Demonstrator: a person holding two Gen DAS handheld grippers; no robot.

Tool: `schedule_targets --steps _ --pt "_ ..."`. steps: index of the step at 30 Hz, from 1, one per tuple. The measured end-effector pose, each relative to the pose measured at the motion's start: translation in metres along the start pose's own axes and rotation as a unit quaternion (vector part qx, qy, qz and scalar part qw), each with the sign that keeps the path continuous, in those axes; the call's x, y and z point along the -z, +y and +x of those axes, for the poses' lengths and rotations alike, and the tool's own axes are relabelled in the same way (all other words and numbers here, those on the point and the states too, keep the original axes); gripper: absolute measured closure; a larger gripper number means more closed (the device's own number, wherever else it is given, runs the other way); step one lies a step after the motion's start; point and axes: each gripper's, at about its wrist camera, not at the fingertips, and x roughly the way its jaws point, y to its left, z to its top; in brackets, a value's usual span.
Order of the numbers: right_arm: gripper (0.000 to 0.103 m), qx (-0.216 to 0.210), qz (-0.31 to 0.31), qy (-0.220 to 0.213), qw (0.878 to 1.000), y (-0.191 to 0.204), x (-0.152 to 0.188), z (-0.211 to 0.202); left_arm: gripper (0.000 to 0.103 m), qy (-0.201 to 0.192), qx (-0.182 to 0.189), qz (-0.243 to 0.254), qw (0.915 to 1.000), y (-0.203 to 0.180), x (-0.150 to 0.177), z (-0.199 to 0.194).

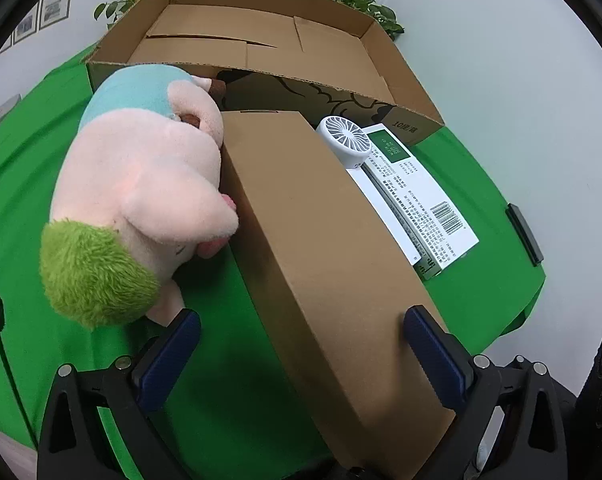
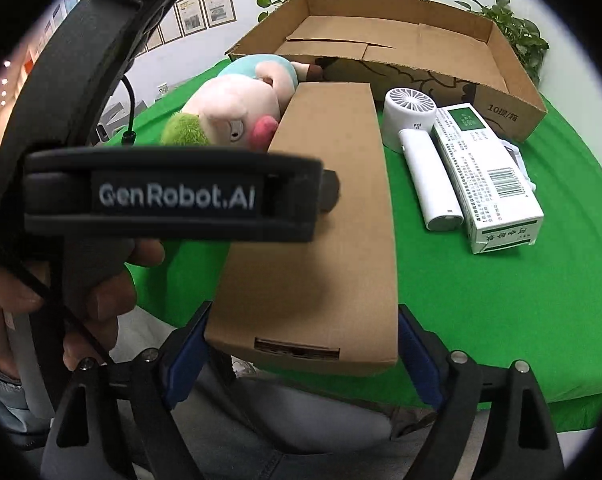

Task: Organize objects
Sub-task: 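Grasp the long narrow cardboard box with the right gripper and lift it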

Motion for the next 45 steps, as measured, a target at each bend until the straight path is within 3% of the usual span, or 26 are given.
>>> schedule_targets --steps 4,8,13,18,22,27,35,45 --pt "0.019 0.005 -0.009 0.002 1.0 0.0 -0.003 0.002 0.006 0.013 0.038 -0.022 0.9989 0.004 0.003 0.005" --pt "0.02 0.002 -0.009 0.011 1.0 0.001 -0.007 0.004 0.023 0.019 0.085 -0.013 0.9961 -0.005 0.006 0.008" --pt "0.021 -0.011 0.006 0.007 1.0 -0.004 -0.007 0.001 0.026 0.008 0.075 -0.007 0.9971 -0.01 0.008 0.002" --pt "0.022 -0.018 0.027 -0.016 0.999 -0.004 0.001 -0.007 0.034 0.001 0.066 0.005 0.9978 -0.019 0.012 -0.009" --pt "0.022 -0.014 0.032 -0.049 0.998 -0.007 0.003 -0.024 0.035 -0.021 0.06 0.024 0.9977 -0.032 0.006 -0.027" --pt "0.022 -0.014 0.037 -0.089 0.995 -0.013 -0.01 -0.051 0.042 -0.057 0.051 0.057 0.9954 -0.059 -0.016 -0.063" --pt "0.022 -0.006 0.037 -0.161 0.986 -0.021 -0.056 -0.085 0.043 -0.109 0.041 0.089 0.9892 -0.09 -0.067 -0.101" --pt "0.022 0.007 0.006 -0.215 0.976 -0.028 -0.109 -0.097 0.043 -0.16 0.043 0.092 0.9819 -0.094 -0.144 -0.139"
